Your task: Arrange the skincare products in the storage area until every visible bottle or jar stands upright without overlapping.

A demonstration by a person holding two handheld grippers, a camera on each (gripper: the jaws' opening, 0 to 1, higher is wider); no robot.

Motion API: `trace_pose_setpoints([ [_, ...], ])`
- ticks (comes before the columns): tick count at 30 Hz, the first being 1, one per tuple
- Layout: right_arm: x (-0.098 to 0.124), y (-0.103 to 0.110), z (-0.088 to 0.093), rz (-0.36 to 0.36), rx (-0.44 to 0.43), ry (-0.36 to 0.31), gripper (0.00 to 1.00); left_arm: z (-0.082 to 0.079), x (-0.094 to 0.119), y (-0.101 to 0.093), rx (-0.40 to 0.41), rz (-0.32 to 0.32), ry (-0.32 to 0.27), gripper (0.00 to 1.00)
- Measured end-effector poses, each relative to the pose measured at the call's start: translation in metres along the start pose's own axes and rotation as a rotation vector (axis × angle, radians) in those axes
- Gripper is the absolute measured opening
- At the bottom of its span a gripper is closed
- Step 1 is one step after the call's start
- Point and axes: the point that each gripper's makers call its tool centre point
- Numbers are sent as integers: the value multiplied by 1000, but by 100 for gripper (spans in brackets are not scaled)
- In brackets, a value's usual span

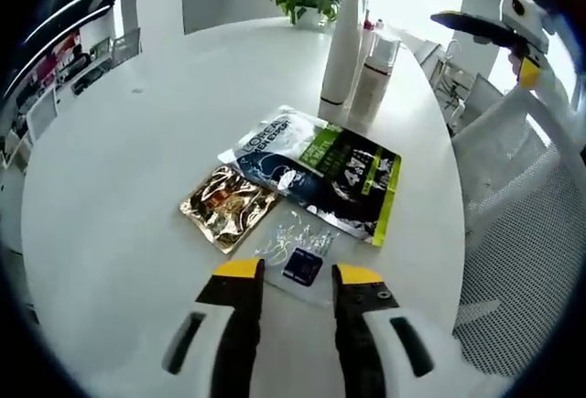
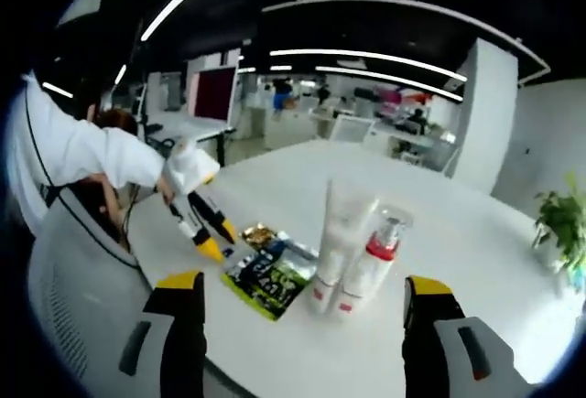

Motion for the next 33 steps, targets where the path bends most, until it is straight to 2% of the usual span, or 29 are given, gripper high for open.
trace_pose_setpoints([
  [4, -2, 2, 11, 12, 8, 22, 90, -1, 0, 1, 33, -14, -29, 29],
  [7, -3, 2, 17, 17, 14, 49, 93, 0, 0, -2, 20, -14, -36, 31],
  [11, -6, -3, 14, 29, 4, 23, 94, -4, -2, -4, 38, -10, -60, 36],
  [13, -10, -5, 17, 32, -8, 24, 93, -5, -2, -5, 41, -25, -54, 38],
  [15, -10, -6, 19, 26, -29, 24, 92, -8, 2, -6, 33, -44, -65, 44],
  [18, -11, -7, 20, 26, -38, 24, 92, -16, 11, -12, 52, -46, -100, 53],
  [23, -14, 1, 28, -14, -51, 62, 94, -25, 30, -15, 50, -93, -142, 56],
  [29, -13, 3, 25, -32, -64, 54, 95, -35, 56, -29, 63, -104, -207, 66],
  [33, -12, 2, 27, -35, -57, 69, 96, -40, 72, -38, 38, -133, -219, 64],
])
Point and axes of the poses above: the point that each gripper's makers call its tool centre point, and the gripper's own axes: x roughly backward along the fingers, y roughly to its left, z roughly out of its underside, and after that the axes turned 2 degrees about x, right-handed
